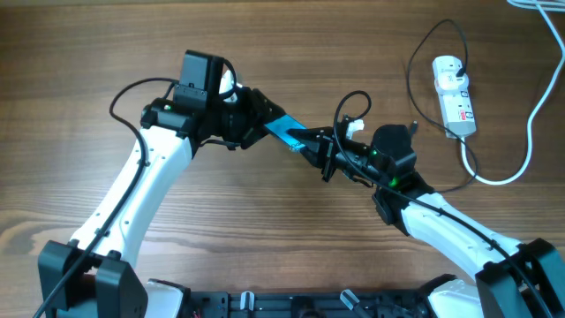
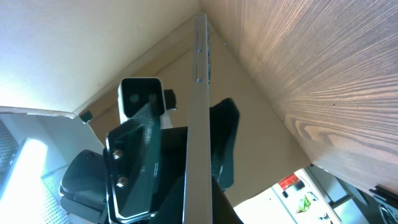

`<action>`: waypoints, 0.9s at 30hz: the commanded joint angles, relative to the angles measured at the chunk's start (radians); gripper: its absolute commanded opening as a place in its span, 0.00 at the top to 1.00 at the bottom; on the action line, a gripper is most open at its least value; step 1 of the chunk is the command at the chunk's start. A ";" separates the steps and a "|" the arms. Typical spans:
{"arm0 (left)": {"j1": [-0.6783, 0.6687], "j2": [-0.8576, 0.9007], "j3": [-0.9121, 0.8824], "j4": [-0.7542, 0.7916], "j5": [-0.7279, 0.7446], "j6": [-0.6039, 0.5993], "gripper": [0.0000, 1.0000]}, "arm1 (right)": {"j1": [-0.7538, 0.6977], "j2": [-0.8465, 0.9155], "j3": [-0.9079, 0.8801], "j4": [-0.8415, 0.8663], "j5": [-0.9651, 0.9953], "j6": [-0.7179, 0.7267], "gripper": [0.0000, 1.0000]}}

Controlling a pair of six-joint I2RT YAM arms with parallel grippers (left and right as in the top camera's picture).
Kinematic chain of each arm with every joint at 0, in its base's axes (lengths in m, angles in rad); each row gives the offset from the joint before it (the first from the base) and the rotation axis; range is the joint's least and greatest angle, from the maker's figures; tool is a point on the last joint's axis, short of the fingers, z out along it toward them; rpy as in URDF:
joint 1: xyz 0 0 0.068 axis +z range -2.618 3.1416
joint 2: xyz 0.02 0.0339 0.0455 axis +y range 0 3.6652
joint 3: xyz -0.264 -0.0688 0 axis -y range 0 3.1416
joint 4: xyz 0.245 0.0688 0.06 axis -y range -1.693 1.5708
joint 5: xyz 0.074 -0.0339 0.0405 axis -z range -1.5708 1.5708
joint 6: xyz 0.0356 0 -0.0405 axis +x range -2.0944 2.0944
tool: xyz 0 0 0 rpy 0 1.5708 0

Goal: Plug charger to phone and switch on socket

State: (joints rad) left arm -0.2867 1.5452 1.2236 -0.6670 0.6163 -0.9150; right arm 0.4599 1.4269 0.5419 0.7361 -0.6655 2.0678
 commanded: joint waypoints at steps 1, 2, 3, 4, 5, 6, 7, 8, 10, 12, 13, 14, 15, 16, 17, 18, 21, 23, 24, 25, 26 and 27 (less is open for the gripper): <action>-0.013 -0.006 -0.035 0.037 -0.012 -0.117 0.53 | 0.004 -0.010 0.013 0.015 -0.016 0.004 0.95; -0.013 -0.006 -0.035 0.046 -0.005 -0.158 0.55 | 0.004 -0.010 0.013 0.019 -0.016 0.004 0.95; -0.013 -0.006 -0.035 0.062 0.014 -0.187 0.55 | 0.004 -0.010 0.013 0.019 -0.016 0.004 0.95; -0.013 -0.006 -0.035 0.082 0.036 -0.206 0.55 | 0.004 -0.010 0.013 0.019 -0.016 0.004 0.95; -0.013 -0.006 -0.035 0.097 0.062 -0.223 0.54 | 0.004 -0.010 0.013 0.024 -0.016 0.004 0.95; -0.013 -0.006 -0.035 0.107 0.083 -0.238 0.54 | 0.004 -0.010 0.013 0.037 -0.016 0.004 0.95; -0.013 -0.006 -0.035 0.107 0.087 -0.253 0.54 | 0.004 -0.010 0.013 0.043 -0.016 0.004 0.95; -0.013 -0.006 -0.035 0.106 0.094 -0.276 0.54 | 0.004 -0.010 0.013 0.046 -0.016 0.004 0.95; -0.013 -0.006 -0.035 0.107 0.119 -0.340 0.55 | 0.005 -0.010 0.013 0.046 -0.016 0.004 0.96; -0.013 -0.006 -0.035 0.107 0.158 -0.414 0.58 | 0.005 -0.010 0.013 0.046 -0.017 0.004 0.95; -0.013 -0.006 -0.035 0.107 0.166 -0.430 0.62 | 0.005 -0.010 0.013 0.045 -0.017 0.004 0.95; -0.013 -0.006 -0.035 0.105 0.169 -0.430 0.65 | 0.005 -0.010 0.013 0.045 -0.017 0.004 0.95; -0.013 -0.006 -0.035 0.100 0.170 -0.433 0.68 | 0.005 -0.010 0.013 0.045 -0.017 0.004 0.95; -0.013 -0.006 -0.035 0.093 0.175 -0.444 0.71 | 0.005 -0.010 0.013 0.045 -0.017 0.004 0.95; -0.013 -0.006 -0.035 0.079 0.177 -0.476 0.76 | 0.005 -0.010 0.013 0.045 -0.017 0.004 0.95; -0.013 -0.006 -0.035 0.080 0.176 -0.485 0.78 | 0.005 -0.010 0.013 0.045 -0.017 0.004 0.95; -0.013 -0.006 -0.035 0.079 0.177 -0.511 0.81 | 0.005 -0.010 0.013 0.045 -0.018 0.004 0.95; -0.013 -0.006 -0.035 0.080 0.179 -0.578 0.82 | 0.005 -0.010 0.013 0.045 -0.018 0.003 0.95; -0.013 -0.006 -0.035 0.080 0.179 -0.599 0.84 | 0.005 -0.010 0.013 0.044 -0.017 0.004 0.95; -0.013 -0.006 -0.035 0.082 0.179 -0.644 0.86 | 0.005 -0.010 0.013 0.044 -0.017 0.004 0.95; -0.012 -0.006 -0.035 0.097 0.179 -0.675 0.89 | 0.005 -0.010 0.013 0.044 -0.017 0.004 0.95; -0.013 -0.006 -0.035 0.132 0.179 -0.692 0.96 | 0.005 -0.010 0.013 0.044 -0.017 0.004 0.96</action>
State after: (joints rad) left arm -0.2955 1.5452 1.1847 -0.5812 0.7574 -1.4452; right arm 0.4511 1.4265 0.5453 0.7746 -0.6502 2.1139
